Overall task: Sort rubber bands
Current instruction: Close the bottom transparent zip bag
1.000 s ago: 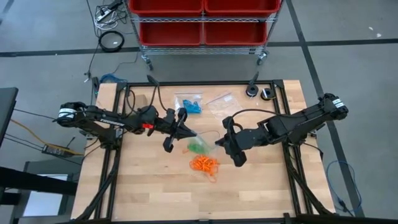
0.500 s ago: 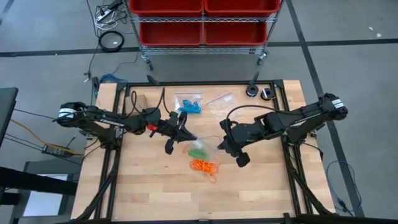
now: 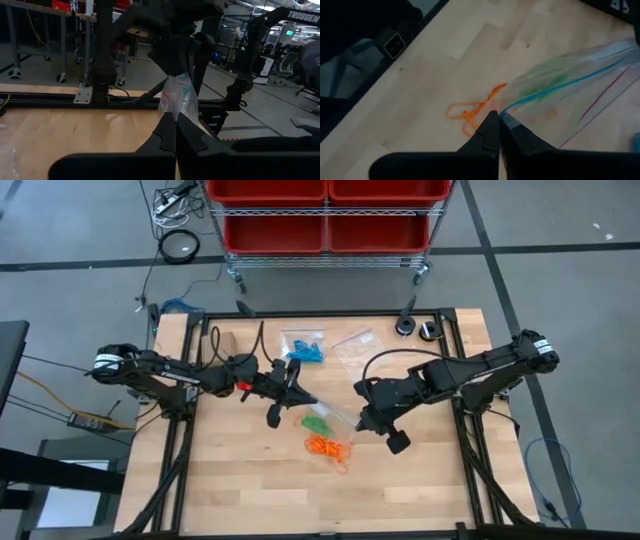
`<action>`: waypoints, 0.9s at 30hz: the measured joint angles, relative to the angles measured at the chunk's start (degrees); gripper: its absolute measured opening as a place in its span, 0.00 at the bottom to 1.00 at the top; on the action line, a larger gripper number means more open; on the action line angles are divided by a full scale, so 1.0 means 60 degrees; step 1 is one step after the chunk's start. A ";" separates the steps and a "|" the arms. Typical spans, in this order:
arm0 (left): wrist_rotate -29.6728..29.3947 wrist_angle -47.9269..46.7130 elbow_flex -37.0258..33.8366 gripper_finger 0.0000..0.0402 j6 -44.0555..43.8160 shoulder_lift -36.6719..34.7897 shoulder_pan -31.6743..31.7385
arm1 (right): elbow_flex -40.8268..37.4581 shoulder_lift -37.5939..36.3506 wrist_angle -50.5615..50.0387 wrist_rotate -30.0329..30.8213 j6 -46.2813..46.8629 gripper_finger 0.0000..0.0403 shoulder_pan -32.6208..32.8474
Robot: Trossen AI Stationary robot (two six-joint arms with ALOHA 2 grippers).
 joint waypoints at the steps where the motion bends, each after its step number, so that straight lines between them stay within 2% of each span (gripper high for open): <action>1: 0.0000 0.0019 0.0000 0.00 0.0007 0.0000 -0.0020 | 0.0007 0.0078 0.0028 -0.0133 0.0007 0.00 -0.0032; 5: 0.0006 -0.0152 0.0090 0.00 0.0196 0.0004 -0.0096 | 0.0022 0.0409 -0.0024 -0.0746 0.0101 0.00 -0.0138; 9: 0.0003 -0.1589 0.0717 0.00 0.0782 0.0007 -0.0308 | 0.0241 0.1083 -0.0421 -0.1116 -0.0125 0.00 -0.0151; 13: -0.0327 -0.2810 0.1336 0.00 0.1488 0.0103 -0.0546 | 0.1122 0.1818 -0.1420 -0.1178 -0.0770 0.00 -0.0156; 17: -0.0435 -0.3564 0.1519 0.00 0.1744 0.0106 -0.0579 | 0.2161 0.2327 -0.2743 -0.0615 -0.1212 0.00 -0.0197; 22: -0.0671 -0.4167 0.1515 0.00 0.1778 0.0098 -0.0579 | 0.3021 0.2400 -0.3652 0.0696 -0.1359 0.01 -0.0260; 27: -0.1189 -0.4023 0.1497 0.00 0.1991 -0.0085 -0.0590 | 0.3382 0.2166 -0.3678 0.1030 -0.1081 0.11 -0.0320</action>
